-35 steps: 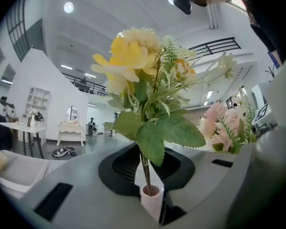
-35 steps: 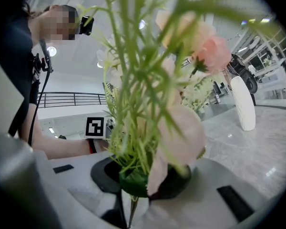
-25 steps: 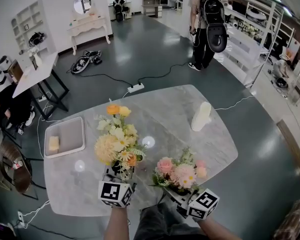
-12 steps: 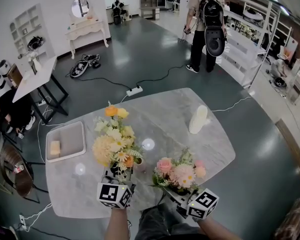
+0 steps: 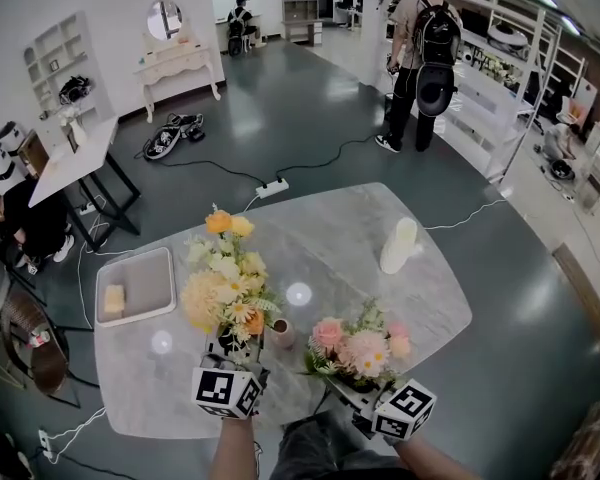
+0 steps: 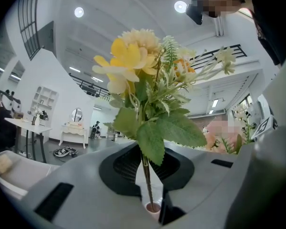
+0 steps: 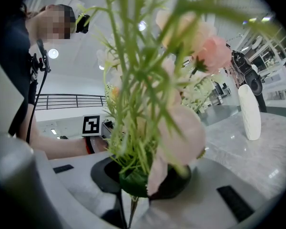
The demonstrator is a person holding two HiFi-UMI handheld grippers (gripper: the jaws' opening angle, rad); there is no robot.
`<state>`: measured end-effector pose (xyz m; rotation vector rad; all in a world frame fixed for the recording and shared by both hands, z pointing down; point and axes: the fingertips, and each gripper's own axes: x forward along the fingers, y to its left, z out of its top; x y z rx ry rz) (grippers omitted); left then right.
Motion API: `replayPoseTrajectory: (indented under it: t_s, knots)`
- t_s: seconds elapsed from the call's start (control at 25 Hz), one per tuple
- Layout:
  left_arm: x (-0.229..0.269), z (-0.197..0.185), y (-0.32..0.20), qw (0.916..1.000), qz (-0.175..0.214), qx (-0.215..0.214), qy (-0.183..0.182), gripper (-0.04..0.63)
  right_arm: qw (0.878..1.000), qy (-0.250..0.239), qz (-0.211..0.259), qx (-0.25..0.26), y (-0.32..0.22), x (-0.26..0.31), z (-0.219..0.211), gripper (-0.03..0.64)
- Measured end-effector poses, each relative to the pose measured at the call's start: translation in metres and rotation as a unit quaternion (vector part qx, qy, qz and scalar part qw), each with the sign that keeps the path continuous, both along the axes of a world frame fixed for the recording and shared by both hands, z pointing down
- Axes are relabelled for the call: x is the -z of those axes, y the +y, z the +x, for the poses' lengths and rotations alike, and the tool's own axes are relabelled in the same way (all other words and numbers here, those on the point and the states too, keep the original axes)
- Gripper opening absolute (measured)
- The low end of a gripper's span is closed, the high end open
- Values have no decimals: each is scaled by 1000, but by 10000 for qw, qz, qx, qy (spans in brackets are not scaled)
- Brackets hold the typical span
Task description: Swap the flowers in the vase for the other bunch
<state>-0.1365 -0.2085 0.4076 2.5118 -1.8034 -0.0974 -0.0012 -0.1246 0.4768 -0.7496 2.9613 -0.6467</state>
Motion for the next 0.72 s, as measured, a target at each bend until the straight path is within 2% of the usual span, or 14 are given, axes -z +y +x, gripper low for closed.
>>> replayPoseTrajectory:
  t_s: [0.2, 0.72]
  knots:
    - [17, -6, -5, 9998, 8, 49, 183, 60, 10000, -6, 33, 55, -10, 15, -2, 95]
    - [17, -32, 8, 9995, -4, 283, 130, 60, 9996, -10, 162, 249, -17, 22, -20, 95]
